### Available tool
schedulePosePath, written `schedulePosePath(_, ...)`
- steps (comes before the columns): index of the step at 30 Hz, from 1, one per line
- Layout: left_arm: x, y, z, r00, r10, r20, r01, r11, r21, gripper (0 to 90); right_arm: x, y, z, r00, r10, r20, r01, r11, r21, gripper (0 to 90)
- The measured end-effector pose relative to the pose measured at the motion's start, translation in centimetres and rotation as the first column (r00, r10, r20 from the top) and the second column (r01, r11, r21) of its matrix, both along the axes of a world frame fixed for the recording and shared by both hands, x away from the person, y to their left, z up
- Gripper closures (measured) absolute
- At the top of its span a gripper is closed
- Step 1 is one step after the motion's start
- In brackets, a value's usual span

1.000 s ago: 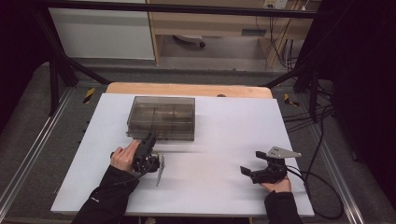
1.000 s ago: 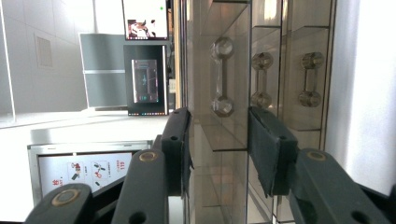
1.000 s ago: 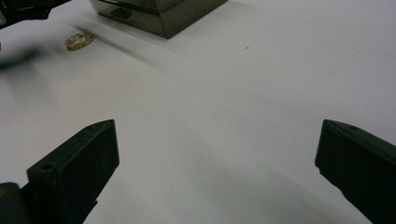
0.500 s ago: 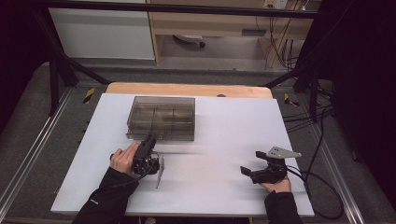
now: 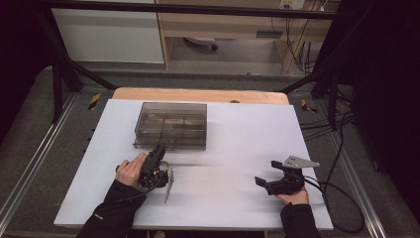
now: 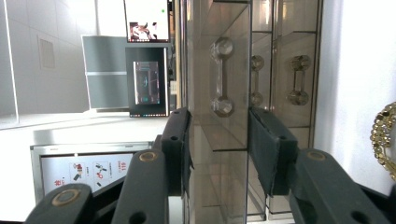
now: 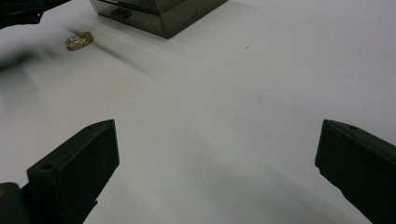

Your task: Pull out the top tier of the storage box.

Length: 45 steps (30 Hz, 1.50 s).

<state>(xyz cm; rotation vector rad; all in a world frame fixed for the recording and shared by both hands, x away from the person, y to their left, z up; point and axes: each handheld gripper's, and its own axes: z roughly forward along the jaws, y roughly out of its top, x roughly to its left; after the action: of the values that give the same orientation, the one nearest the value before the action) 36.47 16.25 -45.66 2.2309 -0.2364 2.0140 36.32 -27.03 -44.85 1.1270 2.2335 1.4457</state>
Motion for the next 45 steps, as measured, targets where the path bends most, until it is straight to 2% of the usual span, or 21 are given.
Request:
schedulePosePath(27,-0.87,-0.02,-0.37,1.0000,0.000,0.009,0.001,1.0000,-0.006,59.8,0.01,0.00,-0.01,1.0000,0.000,0.001,0.000,1.0000,0.001,0.5)
schedulePosePath(37,-0.93,-0.04,-0.31,1.0000,0.000,0.001,0.000,0.9999,-0.017,59.2,0.00,0.00,-0.02,1.0000,0.001,-0.002,-0.001,1.0000,-0.002,0.5)
schedulePosePath(41,-0.91,-0.03,-0.17,0.9999,-0.003,-0.011,0.003,0.9997,-0.025,59.0,0.01,-0.01,-0.02,1.0000,0.002,-0.001,-0.002,1.0000,-0.002,0.5)
schedulePosePath(45,-0.91,-0.02,0.13,0.9989,-0.004,-0.046,0.002,0.9990,-0.045,57.3,-0.01,0.01,0.00,1.0000,0.000,-0.002,0.000,1.0000,0.001,0.5)
